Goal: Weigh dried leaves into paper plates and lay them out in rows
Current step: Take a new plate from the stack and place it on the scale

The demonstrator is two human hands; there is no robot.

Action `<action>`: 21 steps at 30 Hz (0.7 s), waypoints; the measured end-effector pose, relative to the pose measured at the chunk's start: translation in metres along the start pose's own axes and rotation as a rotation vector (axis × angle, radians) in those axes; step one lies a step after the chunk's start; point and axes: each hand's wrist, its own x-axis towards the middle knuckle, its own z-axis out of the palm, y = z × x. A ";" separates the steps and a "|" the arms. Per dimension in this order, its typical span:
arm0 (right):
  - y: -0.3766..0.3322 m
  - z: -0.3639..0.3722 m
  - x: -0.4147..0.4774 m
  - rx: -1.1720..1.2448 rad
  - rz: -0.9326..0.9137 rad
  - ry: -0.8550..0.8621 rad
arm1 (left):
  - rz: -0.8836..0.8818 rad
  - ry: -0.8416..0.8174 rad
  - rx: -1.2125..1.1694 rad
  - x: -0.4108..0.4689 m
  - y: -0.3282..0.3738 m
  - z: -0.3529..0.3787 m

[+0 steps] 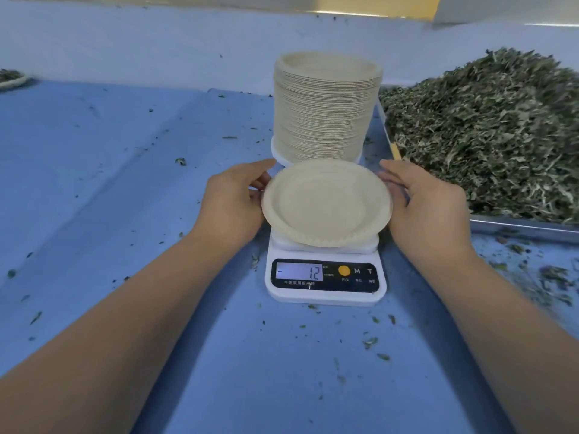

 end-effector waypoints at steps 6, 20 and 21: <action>0.001 -0.015 0.007 -0.115 0.112 -0.039 | -0.189 0.002 -0.044 0.006 -0.004 -0.002; 0.011 -0.018 0.011 -0.423 0.162 -0.141 | -0.352 -0.124 -0.580 0.005 0.007 0.003; 0.012 -0.018 0.012 -0.404 0.165 -0.140 | -0.336 -0.135 -0.596 0.005 0.006 0.005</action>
